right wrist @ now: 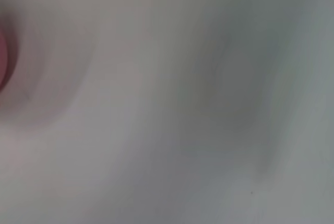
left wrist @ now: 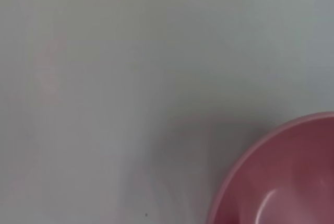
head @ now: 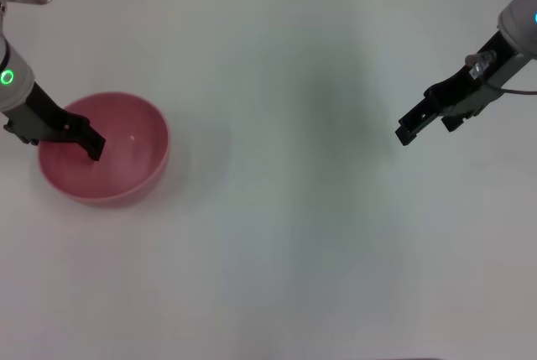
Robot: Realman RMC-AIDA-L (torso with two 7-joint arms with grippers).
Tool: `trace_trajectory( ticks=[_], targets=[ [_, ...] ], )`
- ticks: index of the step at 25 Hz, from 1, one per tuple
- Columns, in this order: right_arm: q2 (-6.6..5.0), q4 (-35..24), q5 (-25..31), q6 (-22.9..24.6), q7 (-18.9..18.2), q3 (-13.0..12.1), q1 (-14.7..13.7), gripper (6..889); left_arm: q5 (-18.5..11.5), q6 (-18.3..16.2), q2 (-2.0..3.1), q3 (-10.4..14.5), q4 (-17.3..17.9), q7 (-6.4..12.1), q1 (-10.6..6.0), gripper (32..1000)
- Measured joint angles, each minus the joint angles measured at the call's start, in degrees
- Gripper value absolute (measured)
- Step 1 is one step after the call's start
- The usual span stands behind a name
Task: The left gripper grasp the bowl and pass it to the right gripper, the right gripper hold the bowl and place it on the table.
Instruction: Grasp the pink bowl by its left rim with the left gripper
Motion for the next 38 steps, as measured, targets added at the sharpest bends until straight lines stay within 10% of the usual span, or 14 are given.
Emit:
trace_trajectory(
  ticks=[7,23,38],
  targets=[
    [0.00,0.00,0.00,0.00,-0.34,0.00,0.00,879,0.18,0.52,-0.12,-0.03,0.00,-0.21,-0.03,731],
    [0.00,0.00,0.00,0.00,-0.59,0.00,0.21,879,1.63,0.57,0.01,0.10,-0.58,0.92,-0.58,110],
    [0.00,0.00,0.09,0.07,-0.59,0.00,0.02,879,1.81,-1.75,0.20,-0.26,-0.17,2.69,-1.62,66]
  ],
)
